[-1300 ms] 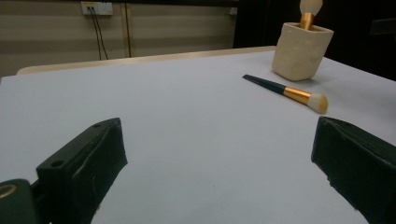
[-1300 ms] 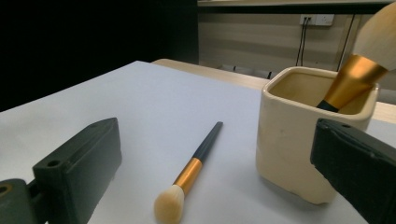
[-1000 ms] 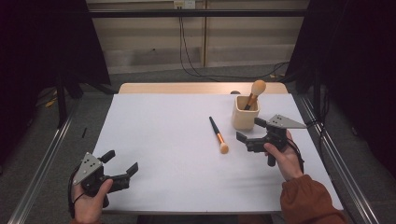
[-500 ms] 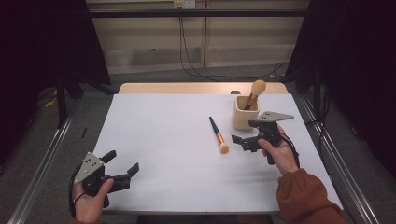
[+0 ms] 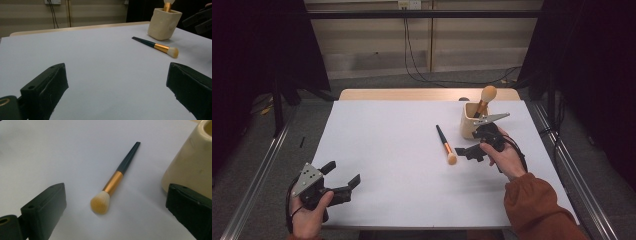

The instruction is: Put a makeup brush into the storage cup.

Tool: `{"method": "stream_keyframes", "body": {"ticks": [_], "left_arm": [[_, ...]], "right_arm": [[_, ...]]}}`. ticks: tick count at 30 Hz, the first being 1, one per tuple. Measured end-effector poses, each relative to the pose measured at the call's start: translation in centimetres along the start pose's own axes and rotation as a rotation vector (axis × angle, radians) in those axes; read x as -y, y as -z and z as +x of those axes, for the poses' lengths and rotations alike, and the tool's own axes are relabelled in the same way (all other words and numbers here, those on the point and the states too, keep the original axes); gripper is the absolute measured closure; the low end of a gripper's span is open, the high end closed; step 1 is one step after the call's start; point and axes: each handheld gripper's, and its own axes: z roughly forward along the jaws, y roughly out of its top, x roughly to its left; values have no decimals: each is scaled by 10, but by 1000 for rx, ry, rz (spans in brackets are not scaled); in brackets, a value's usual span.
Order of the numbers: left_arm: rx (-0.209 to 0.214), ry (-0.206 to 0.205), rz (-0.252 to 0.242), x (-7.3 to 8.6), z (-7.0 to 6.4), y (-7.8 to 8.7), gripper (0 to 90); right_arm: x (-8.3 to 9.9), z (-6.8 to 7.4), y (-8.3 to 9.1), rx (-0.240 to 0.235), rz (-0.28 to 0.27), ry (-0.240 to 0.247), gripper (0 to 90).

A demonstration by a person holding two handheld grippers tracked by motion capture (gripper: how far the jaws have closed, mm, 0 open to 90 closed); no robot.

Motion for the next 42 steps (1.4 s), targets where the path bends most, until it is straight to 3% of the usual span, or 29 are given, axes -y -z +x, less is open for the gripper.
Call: {"method": "stream_keyframes", "body": {"ticks": [15, 25, 33, 42], "left_arm": [[0, -5, 4, 0, 0, 0, 33], [3, -5, 7, 0, 0, -1, 33], [6, -7, 9, 0, 0, -1, 33], [13, -12, 5, 0, -1, -1, 36]], "right_arm": [[-15, -1, -15, 4, 247, -25, 44], [-33, 6, -30, 15, 378, -20, 48], [-44, 9, -40, 22, 458, -20, 53], [-54, 14, -53, 37, 513, -16, 44]]}}
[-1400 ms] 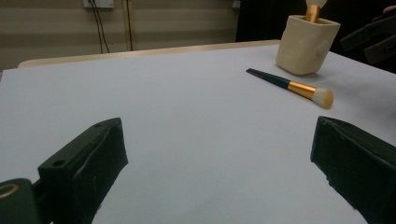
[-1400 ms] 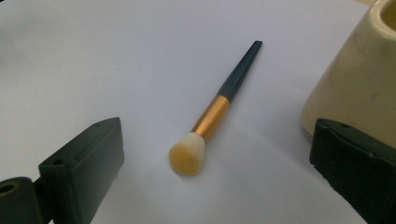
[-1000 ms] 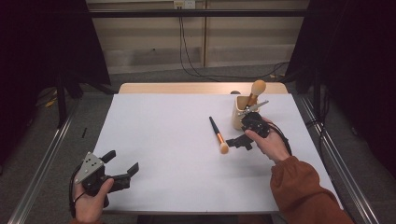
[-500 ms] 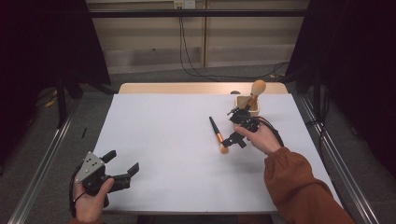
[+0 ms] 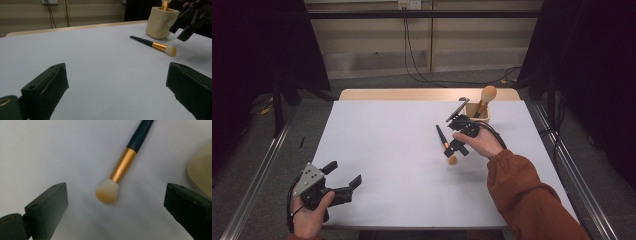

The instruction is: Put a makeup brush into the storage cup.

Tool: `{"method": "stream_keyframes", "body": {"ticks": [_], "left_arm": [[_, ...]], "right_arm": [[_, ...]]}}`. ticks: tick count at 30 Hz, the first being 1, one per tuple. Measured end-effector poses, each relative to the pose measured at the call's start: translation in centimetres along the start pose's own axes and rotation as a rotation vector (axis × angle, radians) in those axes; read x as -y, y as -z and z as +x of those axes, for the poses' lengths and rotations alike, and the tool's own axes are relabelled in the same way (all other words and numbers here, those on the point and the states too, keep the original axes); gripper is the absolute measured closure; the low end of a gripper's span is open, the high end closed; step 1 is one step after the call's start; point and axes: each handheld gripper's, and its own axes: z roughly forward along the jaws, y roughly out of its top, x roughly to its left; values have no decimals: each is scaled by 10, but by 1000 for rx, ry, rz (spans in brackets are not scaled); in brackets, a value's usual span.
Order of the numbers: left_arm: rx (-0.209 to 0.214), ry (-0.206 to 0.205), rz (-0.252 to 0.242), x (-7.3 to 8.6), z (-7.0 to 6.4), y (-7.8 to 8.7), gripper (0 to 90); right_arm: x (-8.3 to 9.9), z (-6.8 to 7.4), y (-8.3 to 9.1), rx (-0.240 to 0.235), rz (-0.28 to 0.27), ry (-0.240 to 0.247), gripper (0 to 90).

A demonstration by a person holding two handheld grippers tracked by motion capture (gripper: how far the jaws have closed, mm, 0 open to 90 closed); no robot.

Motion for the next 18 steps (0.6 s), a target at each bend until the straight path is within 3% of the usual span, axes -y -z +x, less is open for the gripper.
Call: {"method": "stream_keyframes", "body": {"ticks": [4, 12, 18], "left_arm": [[3, -3, 6, 0, 0, 0, 38], [14, -5, 6, 0, -1, -1, 38], [17, -4, 6, 0, -1, -1, 38]], "right_arm": [[-6, -3, -8, -14, 26, -22, 43], [-12, -8, -22, 7, 76, -66, 68], [-14, -8, -28, 23, 74, -74, 213]]}}
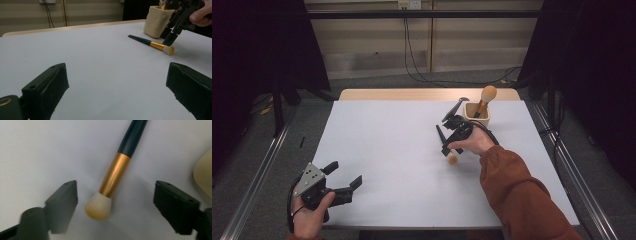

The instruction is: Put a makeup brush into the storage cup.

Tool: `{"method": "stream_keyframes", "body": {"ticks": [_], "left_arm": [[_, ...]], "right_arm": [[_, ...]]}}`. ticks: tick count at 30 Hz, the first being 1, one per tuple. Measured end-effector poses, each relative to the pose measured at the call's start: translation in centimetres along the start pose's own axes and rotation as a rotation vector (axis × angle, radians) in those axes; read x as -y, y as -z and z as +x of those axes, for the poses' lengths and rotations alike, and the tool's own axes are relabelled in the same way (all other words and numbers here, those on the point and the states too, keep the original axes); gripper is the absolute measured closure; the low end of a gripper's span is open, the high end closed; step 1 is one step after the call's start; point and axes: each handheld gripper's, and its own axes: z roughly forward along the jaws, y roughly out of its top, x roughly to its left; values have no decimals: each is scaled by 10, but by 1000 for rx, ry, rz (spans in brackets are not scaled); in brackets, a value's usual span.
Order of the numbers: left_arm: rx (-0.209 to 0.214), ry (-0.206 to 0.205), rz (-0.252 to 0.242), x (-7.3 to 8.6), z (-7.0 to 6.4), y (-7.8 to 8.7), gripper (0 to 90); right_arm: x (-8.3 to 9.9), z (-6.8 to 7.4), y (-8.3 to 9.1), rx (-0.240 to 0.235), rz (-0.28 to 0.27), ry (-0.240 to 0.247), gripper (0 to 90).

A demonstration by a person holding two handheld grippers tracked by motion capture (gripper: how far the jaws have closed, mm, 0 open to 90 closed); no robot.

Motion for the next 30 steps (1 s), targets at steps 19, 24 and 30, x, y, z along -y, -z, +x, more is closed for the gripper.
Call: {"method": "stream_keyframes", "body": {"ticks": [19, 24, 30], "left_arm": [[9, -11, 14, 0, 0, -1, 38], [18, -16, 25, 1, -1, -2, 38], [23, -17, 27, 0, -2, -3, 38]], "right_arm": [[-10, 4, -21, 26, 25, -34, 467], [-10, 6, -22, 69, 21, -37, 553], [-11, 9, -22, 96, 31, -21, 613]]}}
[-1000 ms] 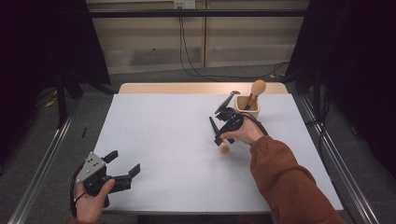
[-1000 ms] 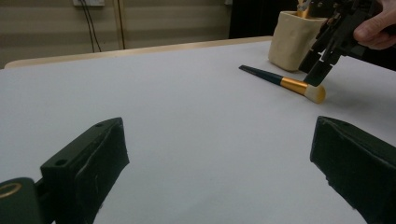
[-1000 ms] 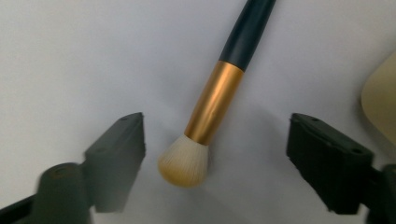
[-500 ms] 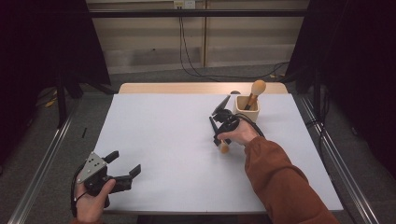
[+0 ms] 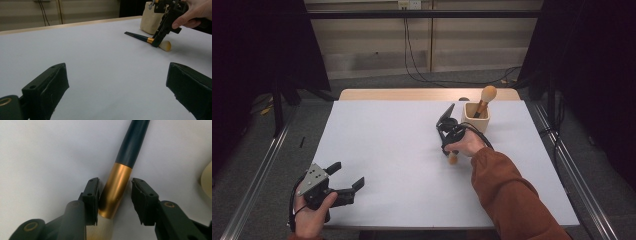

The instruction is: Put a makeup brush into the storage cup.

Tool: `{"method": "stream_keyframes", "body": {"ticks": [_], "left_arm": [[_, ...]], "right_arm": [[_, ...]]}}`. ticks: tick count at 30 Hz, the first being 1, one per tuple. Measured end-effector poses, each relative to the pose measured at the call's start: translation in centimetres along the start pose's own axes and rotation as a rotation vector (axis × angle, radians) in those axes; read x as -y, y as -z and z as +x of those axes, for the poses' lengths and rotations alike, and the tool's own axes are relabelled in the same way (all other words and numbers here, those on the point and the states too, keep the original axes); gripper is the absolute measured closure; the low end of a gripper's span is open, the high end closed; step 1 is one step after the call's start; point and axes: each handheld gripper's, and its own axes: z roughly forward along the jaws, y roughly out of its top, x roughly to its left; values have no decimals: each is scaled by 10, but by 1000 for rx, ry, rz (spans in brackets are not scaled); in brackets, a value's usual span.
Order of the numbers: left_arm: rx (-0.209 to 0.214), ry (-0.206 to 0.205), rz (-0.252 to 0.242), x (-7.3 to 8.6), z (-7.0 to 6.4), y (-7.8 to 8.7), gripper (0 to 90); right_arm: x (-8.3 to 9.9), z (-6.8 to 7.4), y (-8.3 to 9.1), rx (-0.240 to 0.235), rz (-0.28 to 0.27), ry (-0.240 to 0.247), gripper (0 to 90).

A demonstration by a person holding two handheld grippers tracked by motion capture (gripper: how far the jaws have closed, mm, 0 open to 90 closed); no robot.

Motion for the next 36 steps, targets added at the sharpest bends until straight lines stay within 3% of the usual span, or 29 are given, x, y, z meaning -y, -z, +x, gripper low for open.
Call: {"method": "stream_keyframes", "body": {"ticks": [6, 19, 28, 36], "left_arm": [[2, 2, 0, 0, 0, 0, 38], [-5, 2, 2, 1, 1, 1, 35], [-8, 4, 4, 1, 1, 1, 36], [-11, 5, 2, 1, 1, 1, 35]], "right_arm": [[-2, -2, 1, -9, 19, -12, 736], [-1, -2, 1, -10, 19, 10, 742], [5, -11, 5, -31, -21, 6, 742], [13, -15, 17, -42, -92, 15, 742]]}}
